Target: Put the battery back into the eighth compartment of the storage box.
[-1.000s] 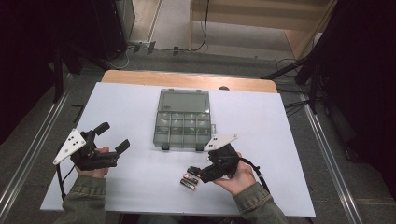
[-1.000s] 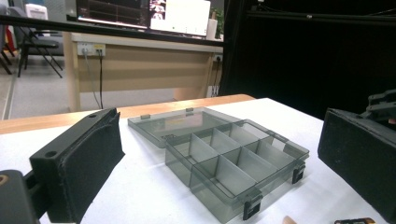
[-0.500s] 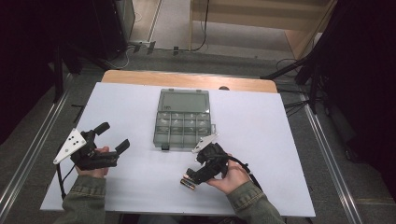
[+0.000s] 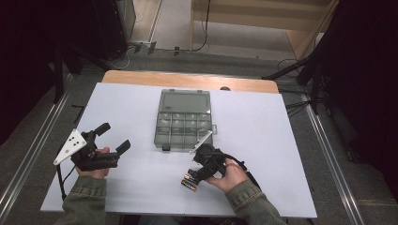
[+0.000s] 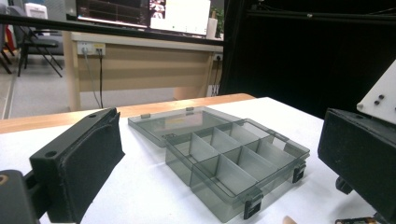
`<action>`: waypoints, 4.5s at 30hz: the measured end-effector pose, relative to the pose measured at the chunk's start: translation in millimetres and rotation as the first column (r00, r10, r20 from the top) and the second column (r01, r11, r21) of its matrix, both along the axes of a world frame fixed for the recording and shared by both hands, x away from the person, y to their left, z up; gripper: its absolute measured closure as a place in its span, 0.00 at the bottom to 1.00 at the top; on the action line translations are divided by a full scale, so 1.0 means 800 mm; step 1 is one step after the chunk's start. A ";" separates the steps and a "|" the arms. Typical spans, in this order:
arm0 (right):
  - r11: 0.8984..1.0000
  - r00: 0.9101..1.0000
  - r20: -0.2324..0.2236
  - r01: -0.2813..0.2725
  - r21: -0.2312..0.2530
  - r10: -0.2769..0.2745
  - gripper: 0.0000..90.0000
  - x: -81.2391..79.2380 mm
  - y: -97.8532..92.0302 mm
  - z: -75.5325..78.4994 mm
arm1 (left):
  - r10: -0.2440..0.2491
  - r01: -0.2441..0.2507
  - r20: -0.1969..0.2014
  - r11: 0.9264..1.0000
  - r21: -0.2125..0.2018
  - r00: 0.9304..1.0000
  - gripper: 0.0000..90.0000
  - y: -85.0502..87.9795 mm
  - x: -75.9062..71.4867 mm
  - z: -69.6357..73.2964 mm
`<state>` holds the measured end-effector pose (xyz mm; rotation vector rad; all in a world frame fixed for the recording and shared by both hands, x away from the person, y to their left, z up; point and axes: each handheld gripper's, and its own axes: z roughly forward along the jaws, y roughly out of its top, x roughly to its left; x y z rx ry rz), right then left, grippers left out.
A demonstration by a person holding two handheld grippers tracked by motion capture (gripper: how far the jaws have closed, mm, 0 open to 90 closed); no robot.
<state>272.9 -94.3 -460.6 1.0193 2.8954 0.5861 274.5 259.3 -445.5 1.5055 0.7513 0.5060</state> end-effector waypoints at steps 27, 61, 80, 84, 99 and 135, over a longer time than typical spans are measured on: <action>0.988 0.999 -0.023 -0.042 -0.145 0.039 0.86 0.006 0.022 -0.021 | -0.002 0.002 -0.002 1.000 0.000 1.000 0.00 0.000 0.001 0.000; 0.995 0.997 -0.072 0.025 -0.095 -0.032 0.87 0.020 0.008 -0.008 | -0.001 0.001 -0.003 1.000 0.003 1.000 0.00 0.001 0.002 0.000; 0.954 0.978 -0.108 0.199 0.225 -0.178 0.87 0.056 -0.048 0.012 | -0.005 0.005 -0.008 1.000 0.005 1.000 0.00 0.000 0.003 -0.002; 0.932 0.975 -0.107 0.220 0.287 -0.197 0.87 0.062 -0.059 0.015 | -0.005 0.005 -0.008 1.000 0.005 1.000 0.00 0.000 0.003 -0.002; 0.779 0.905 -0.192 0.426 0.460 -0.380 0.87 0.085 -0.091 -0.001 | -0.005 0.005 -0.008 1.000 0.008 1.000 0.00 0.001 0.002 -0.002; 0.699 0.867 -0.251 0.497 0.514 -0.431 0.00 0.073 -0.091 0.008 | -0.008 0.008 -0.003 1.000 0.000 1.000 0.00 0.000 0.005 -0.002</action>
